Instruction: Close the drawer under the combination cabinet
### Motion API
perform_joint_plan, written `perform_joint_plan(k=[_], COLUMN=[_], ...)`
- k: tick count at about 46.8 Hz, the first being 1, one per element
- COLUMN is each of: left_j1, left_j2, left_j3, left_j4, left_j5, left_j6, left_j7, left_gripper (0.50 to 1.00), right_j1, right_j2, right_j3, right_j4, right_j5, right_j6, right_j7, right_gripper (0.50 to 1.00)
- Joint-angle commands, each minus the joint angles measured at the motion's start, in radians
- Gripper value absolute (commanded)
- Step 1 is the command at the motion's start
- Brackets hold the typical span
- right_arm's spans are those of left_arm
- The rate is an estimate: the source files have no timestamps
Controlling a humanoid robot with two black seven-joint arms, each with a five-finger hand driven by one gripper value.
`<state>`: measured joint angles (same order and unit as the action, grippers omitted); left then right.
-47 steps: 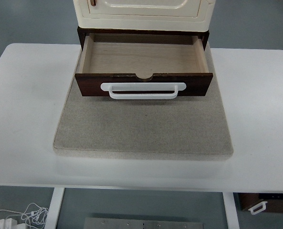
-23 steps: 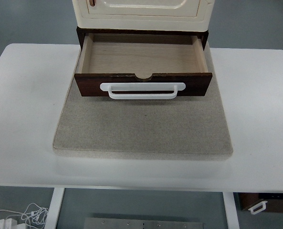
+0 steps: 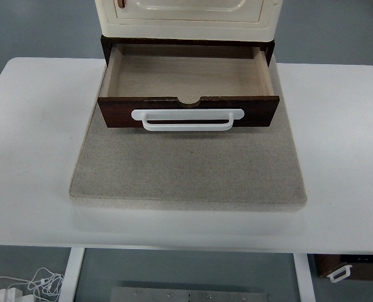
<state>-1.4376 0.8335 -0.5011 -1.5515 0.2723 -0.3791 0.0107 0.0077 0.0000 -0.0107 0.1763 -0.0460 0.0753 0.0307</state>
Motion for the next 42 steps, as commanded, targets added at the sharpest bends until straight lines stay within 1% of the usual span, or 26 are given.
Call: perform_joint_plan(k=[1, 7, 11, 19, 28, 33, 42], left_j1=[-0.01, -0.007, -0.01, -0.052, -0.072, -0.098, -0.162], left_j2=[-0.017, -0.047, -0.048, -0.05, -0.051, -0.057, -0.106], left_j3=[0.016, 0.019, 0.036, 0.101, 0.151, 0.19, 0.322], left_j4=[-0.013, -0.041, -0.084, -0.125, -0.145, -0.157, -0.16], left_j5=[0.001, 0.001, 0.001, 0.001, 0.001, 0.001, 0.001], left_j6=[0.0, 0.0, -0.003, -0.03, -0.067, -0.08, -0.072], left_j7=[0.04, 0.101, 0.144, 0.175, 0.232, 0.233, 0.221], left_gripper=[1.0, 1.0, 1.0, 1.0, 1.0, 1.0, 1.0], right_j1=[0.0, 0.0, 0.0, 0.0, 0.0, 0.0, 0.0], right_j2=[0.0, 0.0, 0.0, 0.0, 0.0, 0.0, 0.0], right_j3=[0.0, 0.0, 0.0, 0.0, 0.0, 0.0, 0.0], right_j4=[0.0, 0.0, 0.0, 0.0, -0.001, -0.001, 0.0], right_j5=[0.0, 0.0, 0.002, 0.0, 0.0, 0.0, 0.0], right_j6=[0.0, 0.0, 0.0, 0.0, 0.0, 0.0, 0.0], right_j7=[0.0, 0.0, 0.0, 0.0, 0.0, 0.0, 0.0], right_gripper=[0.952, 0.952, 0.952, 0.952, 0.952, 0.952, 0.952])
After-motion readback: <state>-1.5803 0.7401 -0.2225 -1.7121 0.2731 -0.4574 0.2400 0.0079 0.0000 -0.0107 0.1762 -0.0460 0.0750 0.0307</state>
